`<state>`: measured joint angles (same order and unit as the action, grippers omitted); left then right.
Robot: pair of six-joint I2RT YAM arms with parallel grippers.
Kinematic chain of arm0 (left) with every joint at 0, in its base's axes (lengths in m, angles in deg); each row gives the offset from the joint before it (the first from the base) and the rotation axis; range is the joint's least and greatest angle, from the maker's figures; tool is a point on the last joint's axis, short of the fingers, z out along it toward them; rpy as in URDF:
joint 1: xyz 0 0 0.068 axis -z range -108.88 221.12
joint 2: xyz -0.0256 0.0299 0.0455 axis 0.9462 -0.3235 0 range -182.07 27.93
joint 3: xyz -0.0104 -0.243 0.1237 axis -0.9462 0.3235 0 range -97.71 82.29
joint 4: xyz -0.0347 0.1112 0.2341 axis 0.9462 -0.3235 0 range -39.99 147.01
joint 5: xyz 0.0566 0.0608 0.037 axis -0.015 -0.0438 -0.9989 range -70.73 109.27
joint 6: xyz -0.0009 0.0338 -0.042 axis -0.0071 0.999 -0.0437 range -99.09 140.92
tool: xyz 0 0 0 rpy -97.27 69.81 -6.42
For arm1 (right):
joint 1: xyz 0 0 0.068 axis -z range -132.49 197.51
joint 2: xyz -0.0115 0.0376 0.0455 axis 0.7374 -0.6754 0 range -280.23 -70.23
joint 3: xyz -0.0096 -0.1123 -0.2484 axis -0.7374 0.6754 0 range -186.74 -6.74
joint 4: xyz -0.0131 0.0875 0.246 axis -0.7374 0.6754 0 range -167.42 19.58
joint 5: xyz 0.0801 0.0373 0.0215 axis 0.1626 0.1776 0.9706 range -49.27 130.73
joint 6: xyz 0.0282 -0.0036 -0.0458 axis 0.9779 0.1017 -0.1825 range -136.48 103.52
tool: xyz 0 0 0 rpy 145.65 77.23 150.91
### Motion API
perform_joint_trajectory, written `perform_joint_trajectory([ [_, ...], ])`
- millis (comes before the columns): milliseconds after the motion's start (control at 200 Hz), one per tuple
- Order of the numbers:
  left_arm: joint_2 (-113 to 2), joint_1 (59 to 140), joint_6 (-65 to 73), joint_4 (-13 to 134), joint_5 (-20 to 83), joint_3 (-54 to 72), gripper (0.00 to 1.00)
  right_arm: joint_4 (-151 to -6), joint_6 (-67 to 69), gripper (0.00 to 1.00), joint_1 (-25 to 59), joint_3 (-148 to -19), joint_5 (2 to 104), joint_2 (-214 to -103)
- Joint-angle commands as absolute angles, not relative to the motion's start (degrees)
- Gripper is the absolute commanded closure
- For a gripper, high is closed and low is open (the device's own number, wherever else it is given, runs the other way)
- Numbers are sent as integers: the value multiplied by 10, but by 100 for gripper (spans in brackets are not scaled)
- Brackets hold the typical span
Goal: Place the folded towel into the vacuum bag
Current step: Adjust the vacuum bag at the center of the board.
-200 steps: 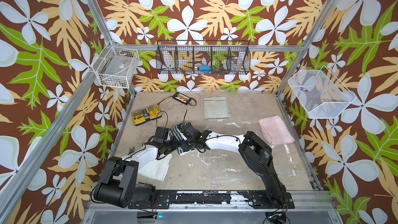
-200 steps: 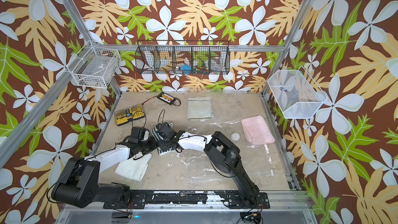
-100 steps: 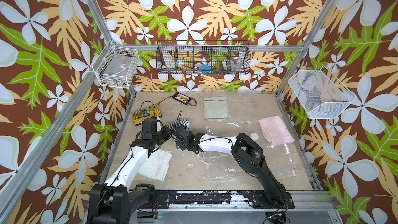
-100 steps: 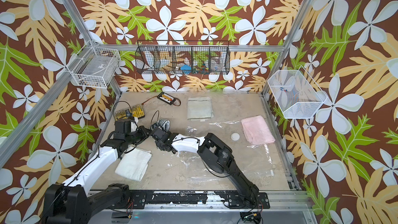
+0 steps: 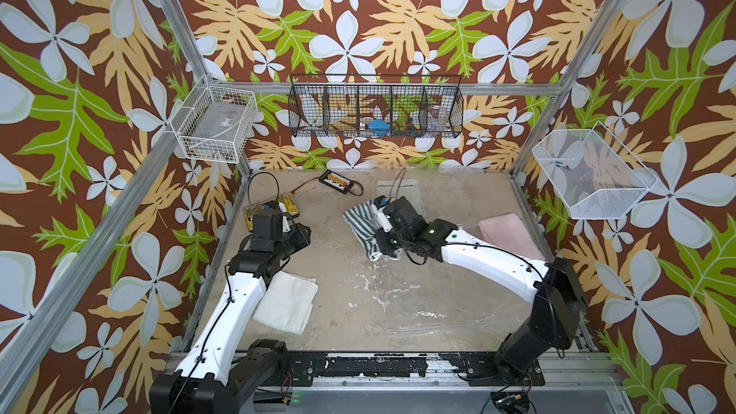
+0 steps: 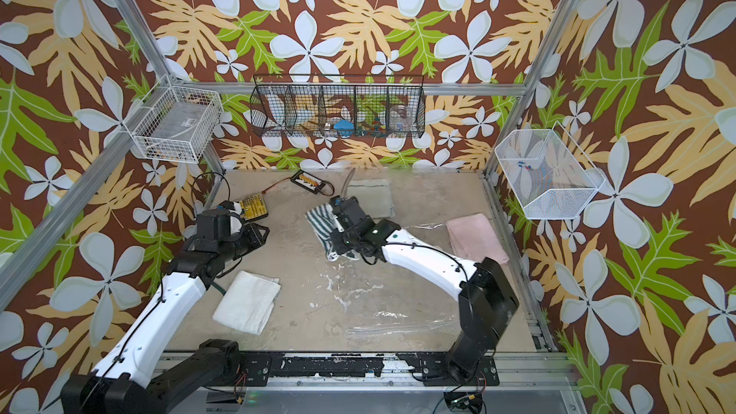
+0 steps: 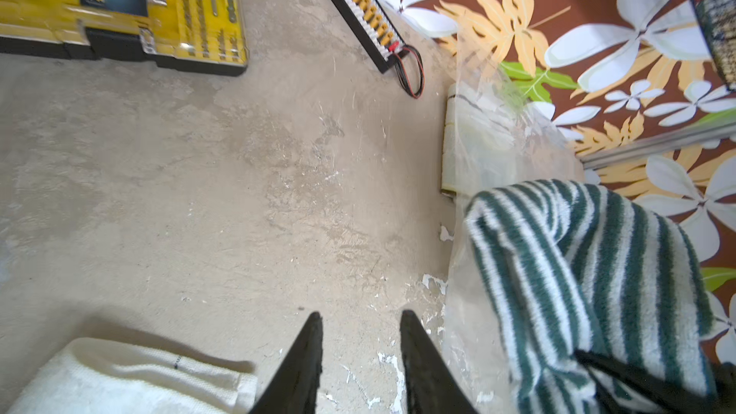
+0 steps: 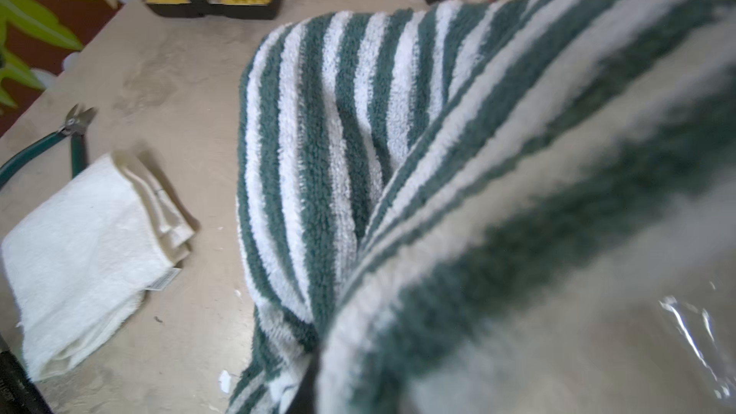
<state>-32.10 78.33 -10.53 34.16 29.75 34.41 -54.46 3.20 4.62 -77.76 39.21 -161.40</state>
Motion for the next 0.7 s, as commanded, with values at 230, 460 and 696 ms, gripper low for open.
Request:
perform_joint_trajectory([
  [230, -390, 983, -146, 410, 280, 353, 59, -591, 88, 91, 169, -546, 460, -1539],
  [460, -408, 1017, -128, 412, 261, 338, 58, -664, 90, 92, 166, -549, 484, -1664],
  [696, -389, 1019, -95, 400, 260, 327, 58, -668, 62, 93, 143, -639, 498, -1780],
])
